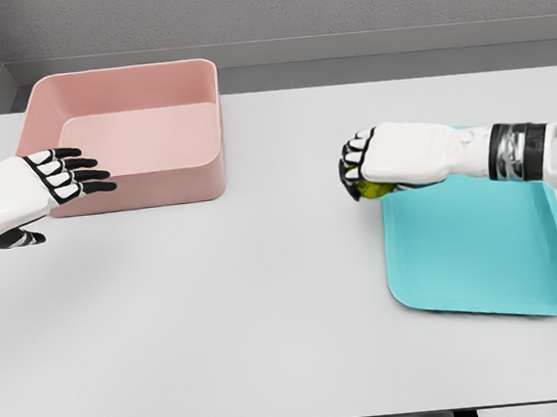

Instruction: Put the tennis from the blue tray into the pink basket with both arms

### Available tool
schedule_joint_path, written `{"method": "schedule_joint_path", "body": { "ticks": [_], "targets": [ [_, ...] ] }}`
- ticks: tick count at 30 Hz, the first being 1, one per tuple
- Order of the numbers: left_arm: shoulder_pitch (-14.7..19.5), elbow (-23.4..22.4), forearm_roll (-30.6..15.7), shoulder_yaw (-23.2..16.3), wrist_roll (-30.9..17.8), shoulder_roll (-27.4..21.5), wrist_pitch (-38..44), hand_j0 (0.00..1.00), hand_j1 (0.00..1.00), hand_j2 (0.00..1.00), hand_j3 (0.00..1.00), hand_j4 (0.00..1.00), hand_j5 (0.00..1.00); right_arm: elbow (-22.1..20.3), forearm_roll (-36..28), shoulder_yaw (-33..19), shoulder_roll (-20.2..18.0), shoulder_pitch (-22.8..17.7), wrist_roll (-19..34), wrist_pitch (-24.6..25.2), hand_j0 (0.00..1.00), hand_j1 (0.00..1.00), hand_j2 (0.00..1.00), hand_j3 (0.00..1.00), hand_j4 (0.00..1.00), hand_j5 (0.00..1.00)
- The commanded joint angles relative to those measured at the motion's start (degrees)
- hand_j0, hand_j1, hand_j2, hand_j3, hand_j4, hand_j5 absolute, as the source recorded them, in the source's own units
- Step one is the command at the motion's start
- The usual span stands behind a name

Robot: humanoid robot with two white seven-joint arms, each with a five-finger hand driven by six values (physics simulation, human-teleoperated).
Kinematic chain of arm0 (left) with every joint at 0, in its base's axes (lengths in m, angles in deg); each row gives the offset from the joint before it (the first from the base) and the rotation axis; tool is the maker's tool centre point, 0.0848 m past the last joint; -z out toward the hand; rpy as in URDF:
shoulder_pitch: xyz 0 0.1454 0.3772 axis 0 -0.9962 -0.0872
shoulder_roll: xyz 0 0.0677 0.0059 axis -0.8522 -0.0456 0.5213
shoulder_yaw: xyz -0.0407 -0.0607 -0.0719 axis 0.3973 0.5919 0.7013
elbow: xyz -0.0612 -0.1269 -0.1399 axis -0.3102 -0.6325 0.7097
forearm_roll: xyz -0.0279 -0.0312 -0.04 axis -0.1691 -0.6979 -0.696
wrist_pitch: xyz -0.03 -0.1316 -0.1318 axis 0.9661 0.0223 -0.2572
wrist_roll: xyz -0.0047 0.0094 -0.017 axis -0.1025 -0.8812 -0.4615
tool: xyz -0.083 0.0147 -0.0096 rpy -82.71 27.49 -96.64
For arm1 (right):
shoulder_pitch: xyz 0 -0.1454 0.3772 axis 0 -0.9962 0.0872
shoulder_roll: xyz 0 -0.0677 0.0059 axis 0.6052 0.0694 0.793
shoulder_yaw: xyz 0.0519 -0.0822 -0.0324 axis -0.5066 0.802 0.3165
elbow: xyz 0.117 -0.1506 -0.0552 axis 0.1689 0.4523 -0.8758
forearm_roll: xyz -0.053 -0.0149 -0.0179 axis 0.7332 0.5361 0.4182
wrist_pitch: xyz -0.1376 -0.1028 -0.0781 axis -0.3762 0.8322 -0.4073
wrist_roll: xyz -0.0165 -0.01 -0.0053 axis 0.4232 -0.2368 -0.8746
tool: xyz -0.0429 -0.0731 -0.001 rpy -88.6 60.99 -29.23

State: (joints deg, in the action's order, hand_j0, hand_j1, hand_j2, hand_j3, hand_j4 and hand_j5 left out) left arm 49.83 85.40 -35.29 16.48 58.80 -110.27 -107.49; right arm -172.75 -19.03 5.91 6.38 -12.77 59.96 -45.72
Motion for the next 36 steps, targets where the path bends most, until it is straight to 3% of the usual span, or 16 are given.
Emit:
{"method": "schedule_joint_path", "body": {
  "ticks": [1,9,16,22,34,36],
  "targets": [
    [0.0,0.08,-0.34,0.01,0.03,-0.11,0.04,1.0,1.0,1.0,1.0,1.0,1.0,-0.46,1.39,0.13,3.48,0.0,0.42,0.2,0.35,0.35,0.35,0.35,0.35,0.35],
    [-0.09,0.08,-0.34,0.01,0.03,-0.2,0.04,1.0,1.0,1.0,1.0,1.0,1.0,-1.26,2.27,3.64,10.6,0.26,1.91,0.2,0.35,0.35,0.35,0.35,0.35,0.35],
    [-0.09,-0.01,-0.34,0.01,0.03,-0.2,0.04,1.0,1.0,1.0,1.0,1.0,1.0,-0.64,6.58,7.07,19.22,0.44,2.44,0.2,0.35,0.35,0.35,0.35,0.35,0.35],
    [-0.09,0.08,-0.34,-0.08,0.03,-0.2,0.04,1.0,1.0,1.0,1.0,1.0,1.0,6.21,7.81,9.71,25.81,2.64,4.02,0.2,0.35,0.35,0.35,0.35,0.35,0.35],
    [-0.18,0.08,-0.34,0.01,0.03,-0.2,0.04,1.0,1.0,1.0,1.0,1.0,1.0,11.93,9.65,9.8,28.45,2.72,3.94,0.2,0.38,0.38,0.38,0.38,0.38,0.38],
    [-0.18,0.08,-0.34,0.01,0.03,-0.2,0.04,1.0,1.0,1.0,1.0,1.0,1.0,11.84,9.92,9.8,28.62,2.64,3.94,0.2,0.48,0.48,0.48,0.48,0.48,0.48]
  ]
}}
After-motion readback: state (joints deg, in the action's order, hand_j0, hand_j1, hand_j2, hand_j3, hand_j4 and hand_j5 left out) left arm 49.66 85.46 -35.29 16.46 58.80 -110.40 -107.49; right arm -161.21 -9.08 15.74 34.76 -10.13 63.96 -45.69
